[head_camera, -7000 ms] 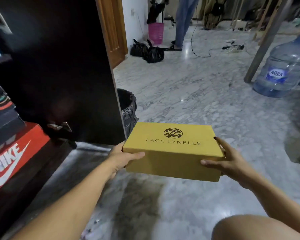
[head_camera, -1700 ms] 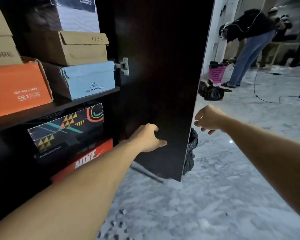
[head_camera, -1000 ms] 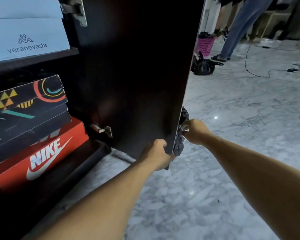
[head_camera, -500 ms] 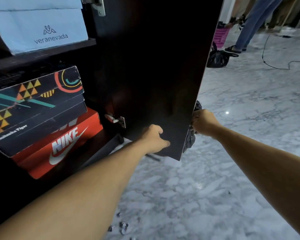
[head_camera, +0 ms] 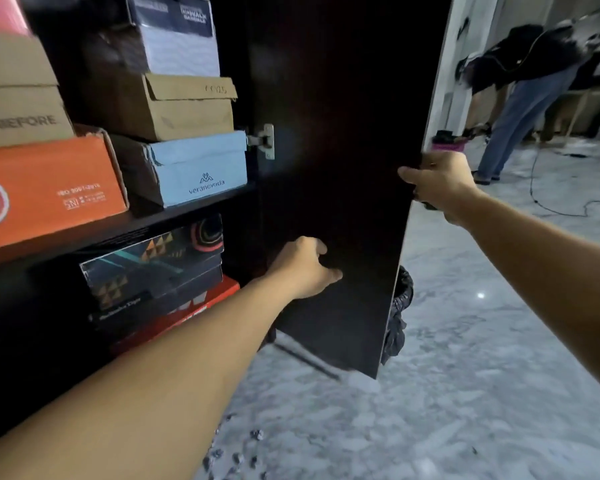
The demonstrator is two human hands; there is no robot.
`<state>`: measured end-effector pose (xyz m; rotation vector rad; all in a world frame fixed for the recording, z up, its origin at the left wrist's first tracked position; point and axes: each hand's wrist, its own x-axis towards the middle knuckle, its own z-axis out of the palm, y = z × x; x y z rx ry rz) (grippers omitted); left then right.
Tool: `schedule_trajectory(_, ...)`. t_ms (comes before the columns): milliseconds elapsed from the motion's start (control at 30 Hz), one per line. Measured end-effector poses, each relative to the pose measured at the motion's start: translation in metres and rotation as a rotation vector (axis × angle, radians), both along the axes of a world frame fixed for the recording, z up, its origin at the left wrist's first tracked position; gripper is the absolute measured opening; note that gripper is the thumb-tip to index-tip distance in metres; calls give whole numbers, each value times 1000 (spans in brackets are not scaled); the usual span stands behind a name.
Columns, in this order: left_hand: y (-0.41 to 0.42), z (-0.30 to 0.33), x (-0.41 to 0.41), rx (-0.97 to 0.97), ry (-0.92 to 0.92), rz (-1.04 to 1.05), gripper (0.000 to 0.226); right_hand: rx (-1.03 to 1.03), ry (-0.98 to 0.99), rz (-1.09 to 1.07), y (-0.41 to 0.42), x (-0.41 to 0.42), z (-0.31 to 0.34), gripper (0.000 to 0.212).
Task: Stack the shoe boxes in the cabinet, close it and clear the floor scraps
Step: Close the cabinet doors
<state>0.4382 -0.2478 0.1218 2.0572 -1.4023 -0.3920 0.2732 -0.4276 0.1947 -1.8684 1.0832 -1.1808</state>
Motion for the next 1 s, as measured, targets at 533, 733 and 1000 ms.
schedule_trajectory(533, 23, 52, -57, -612, 74, 98, 68, -58, -51, 344, 113, 3, 89, 27)
schedule_trajectory(733, 58, 58, -38, -802, 190, 281, 25, -97, -68, 537, 155, 41, 114, 15)
schedule_trajectory(1000, 101, 59, 21, -856, 3, 529, 26, -265, -34, 600, 176, 127, 117, 91)
